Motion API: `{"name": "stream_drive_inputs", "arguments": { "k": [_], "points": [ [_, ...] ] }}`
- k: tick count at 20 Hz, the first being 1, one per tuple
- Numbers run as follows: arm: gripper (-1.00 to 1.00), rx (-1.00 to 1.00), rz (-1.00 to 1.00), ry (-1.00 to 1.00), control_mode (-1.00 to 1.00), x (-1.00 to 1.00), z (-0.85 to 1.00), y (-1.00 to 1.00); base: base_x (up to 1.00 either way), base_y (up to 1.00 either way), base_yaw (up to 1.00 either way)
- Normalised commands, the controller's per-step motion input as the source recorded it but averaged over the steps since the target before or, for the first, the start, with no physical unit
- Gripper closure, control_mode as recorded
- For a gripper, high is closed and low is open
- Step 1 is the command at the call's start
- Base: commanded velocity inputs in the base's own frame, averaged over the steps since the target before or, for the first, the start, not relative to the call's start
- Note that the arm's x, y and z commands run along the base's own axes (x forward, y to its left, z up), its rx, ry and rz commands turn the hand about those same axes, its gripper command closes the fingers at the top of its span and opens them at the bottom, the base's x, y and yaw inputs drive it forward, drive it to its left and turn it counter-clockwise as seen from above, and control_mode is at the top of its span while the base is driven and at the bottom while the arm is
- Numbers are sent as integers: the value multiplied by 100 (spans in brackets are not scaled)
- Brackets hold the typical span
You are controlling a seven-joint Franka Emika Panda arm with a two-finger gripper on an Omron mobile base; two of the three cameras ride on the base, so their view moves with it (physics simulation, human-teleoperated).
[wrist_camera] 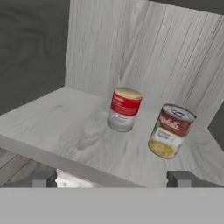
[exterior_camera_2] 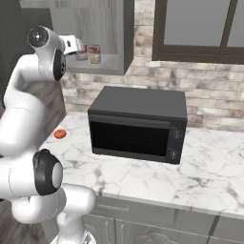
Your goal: Restock the canned food cabinet by taking the new fresh canned food from the counter and placing it in the cabinet. Then, take the old canned food from the cabinet and place it on the counter.
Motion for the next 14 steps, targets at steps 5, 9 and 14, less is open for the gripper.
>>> {"name": "stream_drive_inputs", "arguments": {
  "k": [5,9,14],
  "points": [
    [-100,-20,1,17,-100,7,-41,55,0,0,0],
    [-100,-12,-2,12,-100,30,-13,20,0,0,0],
    [-100,4,-12,4,-100,42,-4,-3,0,0,0]
  ]
}}
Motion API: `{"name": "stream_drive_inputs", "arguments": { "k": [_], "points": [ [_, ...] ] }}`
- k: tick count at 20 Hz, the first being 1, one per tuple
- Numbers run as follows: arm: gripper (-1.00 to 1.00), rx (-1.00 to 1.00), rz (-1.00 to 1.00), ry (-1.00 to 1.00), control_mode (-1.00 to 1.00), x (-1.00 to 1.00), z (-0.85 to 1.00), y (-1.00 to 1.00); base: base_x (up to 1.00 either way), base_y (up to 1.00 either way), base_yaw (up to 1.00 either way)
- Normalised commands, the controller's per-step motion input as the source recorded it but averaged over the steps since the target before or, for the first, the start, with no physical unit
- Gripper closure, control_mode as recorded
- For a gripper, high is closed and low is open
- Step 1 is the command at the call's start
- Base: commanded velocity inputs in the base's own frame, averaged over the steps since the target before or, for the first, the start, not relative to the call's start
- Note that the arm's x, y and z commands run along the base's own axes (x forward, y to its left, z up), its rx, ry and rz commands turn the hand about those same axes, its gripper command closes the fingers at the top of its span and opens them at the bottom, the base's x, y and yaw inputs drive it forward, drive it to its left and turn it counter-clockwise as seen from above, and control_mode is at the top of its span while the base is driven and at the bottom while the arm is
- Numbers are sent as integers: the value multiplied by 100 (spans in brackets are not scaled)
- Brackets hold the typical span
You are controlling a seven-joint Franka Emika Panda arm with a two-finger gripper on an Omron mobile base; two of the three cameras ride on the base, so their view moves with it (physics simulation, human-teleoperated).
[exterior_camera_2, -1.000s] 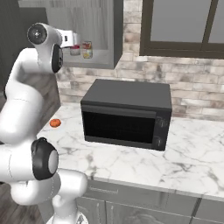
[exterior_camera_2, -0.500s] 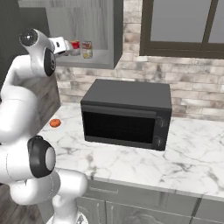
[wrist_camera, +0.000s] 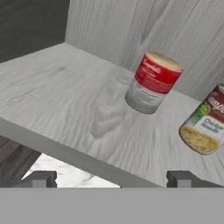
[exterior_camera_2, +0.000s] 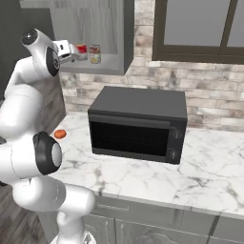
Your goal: Restock the canned food cabinet by taking the new fresh canned food from the counter and placing it in the cabinet. Then, take the old canned food from the cabinet and place it on the counter.
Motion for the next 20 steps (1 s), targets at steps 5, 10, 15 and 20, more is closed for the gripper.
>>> {"name": "stream_drive_inputs", "arguments": {
  "k": [5,10,15,20],
  "points": [
    [-100,24,-21,-1,-100,11,-1,-14,0,0,0],
    [-100,13,-7,-1,-100,5,0,0,0,0,0],
    [-100,0,0,0,-100,44,0,0,0,0,0],
    [-100,0,0,-2,-100,29,0,0,0,0,0]
  ]
}}
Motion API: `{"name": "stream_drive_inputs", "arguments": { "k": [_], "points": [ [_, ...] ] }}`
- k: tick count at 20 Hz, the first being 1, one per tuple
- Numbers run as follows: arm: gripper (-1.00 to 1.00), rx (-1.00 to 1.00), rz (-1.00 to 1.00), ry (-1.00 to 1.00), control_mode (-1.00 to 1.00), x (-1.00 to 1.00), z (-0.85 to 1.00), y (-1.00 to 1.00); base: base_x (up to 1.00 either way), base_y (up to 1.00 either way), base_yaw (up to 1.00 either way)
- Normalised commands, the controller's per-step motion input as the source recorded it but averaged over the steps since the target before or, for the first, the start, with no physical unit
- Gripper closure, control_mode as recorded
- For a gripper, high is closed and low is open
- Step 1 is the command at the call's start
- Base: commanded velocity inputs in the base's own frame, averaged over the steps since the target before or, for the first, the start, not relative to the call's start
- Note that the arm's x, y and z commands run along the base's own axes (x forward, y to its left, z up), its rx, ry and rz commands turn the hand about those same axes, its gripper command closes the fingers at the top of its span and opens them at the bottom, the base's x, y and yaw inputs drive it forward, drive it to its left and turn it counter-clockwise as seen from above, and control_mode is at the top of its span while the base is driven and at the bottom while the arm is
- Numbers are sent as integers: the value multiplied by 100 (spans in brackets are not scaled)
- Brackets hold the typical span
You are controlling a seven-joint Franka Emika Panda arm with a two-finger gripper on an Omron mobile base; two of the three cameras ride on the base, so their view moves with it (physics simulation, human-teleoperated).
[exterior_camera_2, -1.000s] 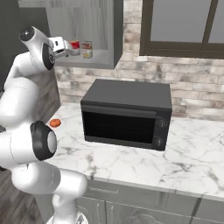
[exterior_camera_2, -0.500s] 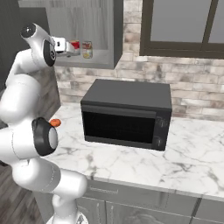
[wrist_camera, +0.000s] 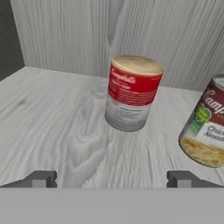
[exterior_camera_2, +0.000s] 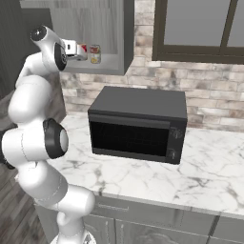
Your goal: Restock the canned food cabinet by taking the new fresh canned food from the counter and placing it in the cabinet. Then, take the old canned food from the cabinet and place it on the counter.
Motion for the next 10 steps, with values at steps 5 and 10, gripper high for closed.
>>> {"name": "stream_drive_inputs", "arguments": {
  "k": [5,10],
  "points": [
    [-100,0,0,-1,-100,25,0,-3,0,0,0],
    [-100,5,-3,0,-100,24,0,-10,0,0,0]
  ]
}}
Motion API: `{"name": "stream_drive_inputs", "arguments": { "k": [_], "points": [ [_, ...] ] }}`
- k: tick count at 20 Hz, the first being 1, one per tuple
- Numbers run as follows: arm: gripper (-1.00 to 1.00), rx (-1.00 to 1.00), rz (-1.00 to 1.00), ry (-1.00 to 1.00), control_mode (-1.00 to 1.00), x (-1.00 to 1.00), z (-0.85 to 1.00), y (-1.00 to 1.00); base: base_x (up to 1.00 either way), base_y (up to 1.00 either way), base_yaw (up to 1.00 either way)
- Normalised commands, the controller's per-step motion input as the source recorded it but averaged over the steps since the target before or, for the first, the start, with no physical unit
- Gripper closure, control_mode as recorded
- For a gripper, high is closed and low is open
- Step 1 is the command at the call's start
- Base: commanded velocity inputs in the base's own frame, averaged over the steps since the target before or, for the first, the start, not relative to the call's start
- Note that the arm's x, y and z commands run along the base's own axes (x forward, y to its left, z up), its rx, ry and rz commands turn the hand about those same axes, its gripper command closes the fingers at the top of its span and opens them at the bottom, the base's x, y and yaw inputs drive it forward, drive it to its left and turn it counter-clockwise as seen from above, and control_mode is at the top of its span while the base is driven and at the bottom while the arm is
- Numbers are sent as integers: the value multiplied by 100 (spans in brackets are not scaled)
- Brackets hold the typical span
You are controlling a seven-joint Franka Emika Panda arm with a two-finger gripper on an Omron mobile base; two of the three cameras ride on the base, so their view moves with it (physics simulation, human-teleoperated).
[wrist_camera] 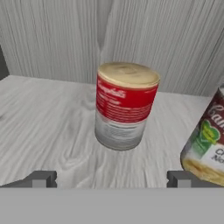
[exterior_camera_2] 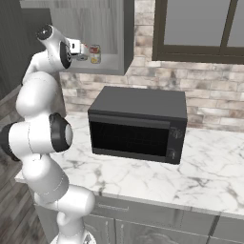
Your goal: Restock the canned food cabinet by taking the new fresh canned food from the counter and placing it in the cabinet. Then, take the old canned food from the cabinet and place it on the counter.
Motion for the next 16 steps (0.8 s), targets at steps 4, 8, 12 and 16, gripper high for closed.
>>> {"name": "stream_drive_inputs", "arguments": {
  "k": [4,8,12,16],
  "points": [
    [-100,7,-3,0,-100,26,0,0,0,0,0],
    [-100,6,-3,0,-100,22,0,0,0,0,0],
    [-100,3,-3,-1,-100,19,0,0,0,0,0],
    [-100,0,-3,-2,-100,22,0,0,0,0,0]
  ]
}}
